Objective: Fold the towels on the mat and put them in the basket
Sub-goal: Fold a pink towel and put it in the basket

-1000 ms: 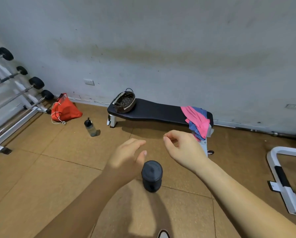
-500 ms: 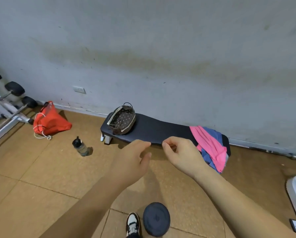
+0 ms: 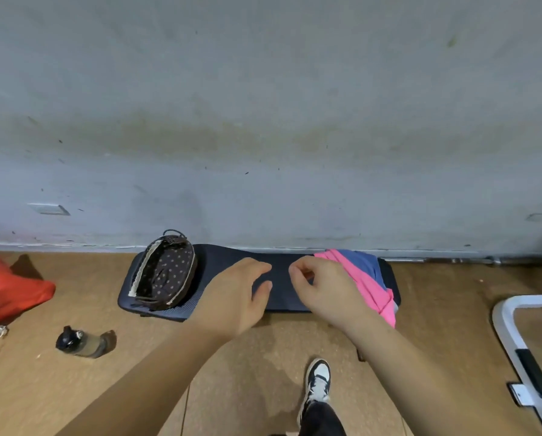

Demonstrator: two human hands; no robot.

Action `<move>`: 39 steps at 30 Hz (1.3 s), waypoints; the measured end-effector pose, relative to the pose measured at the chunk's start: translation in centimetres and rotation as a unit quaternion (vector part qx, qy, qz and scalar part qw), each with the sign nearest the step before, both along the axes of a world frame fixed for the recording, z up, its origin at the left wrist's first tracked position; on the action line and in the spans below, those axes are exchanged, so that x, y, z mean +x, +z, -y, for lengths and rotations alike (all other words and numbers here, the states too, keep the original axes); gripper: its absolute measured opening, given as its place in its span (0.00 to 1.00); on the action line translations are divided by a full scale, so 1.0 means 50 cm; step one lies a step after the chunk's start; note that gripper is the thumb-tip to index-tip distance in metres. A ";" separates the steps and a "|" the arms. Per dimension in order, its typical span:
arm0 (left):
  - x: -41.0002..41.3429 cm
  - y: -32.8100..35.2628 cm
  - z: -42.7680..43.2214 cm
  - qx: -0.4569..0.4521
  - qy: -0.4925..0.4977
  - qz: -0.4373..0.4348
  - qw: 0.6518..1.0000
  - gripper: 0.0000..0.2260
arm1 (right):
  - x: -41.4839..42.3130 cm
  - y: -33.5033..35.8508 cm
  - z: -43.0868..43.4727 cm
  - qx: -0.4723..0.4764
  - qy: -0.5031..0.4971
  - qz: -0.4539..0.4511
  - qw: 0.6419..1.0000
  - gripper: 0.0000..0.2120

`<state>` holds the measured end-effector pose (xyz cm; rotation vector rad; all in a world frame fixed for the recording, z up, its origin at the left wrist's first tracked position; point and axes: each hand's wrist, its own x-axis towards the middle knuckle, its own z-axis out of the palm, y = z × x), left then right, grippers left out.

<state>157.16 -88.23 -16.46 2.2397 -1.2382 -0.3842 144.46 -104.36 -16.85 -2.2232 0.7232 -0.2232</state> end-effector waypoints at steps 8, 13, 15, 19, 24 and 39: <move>0.091 -0.075 0.275 0.036 0.020 -0.024 0.999 0.18 | 0.120 -0.083 0.288 -0.001 0.014 -0.041 0.999 0.12; 0.179 -0.121 0.379 0.064 0.004 -0.044 0.997 0.18 | 0.185 -0.152 0.378 0.030 -0.012 -0.052 0.998 0.16; 0.216 -0.155 0.411 0.062 -0.007 -0.064 0.996 0.19 | 0.208 -0.197 0.401 0.040 -0.023 -0.052 0.998 0.15; 0.276 -0.277 0.477 0.062 -0.044 -0.078 0.994 0.18 | 0.234 -0.318 0.444 0.035 -0.072 -0.066 0.995 0.17; 0.300 -0.459 0.545 0.063 -0.101 -0.085 0.989 0.15 | 0.236 -0.512 0.502 0.001 -0.166 -0.077 0.983 0.20; 0.129 -1.104 0.738 0.000 -0.209 -0.016 0.978 0.16 | 0.012 -1.125 0.616 -0.151 -0.243 -0.093 0.954 0.17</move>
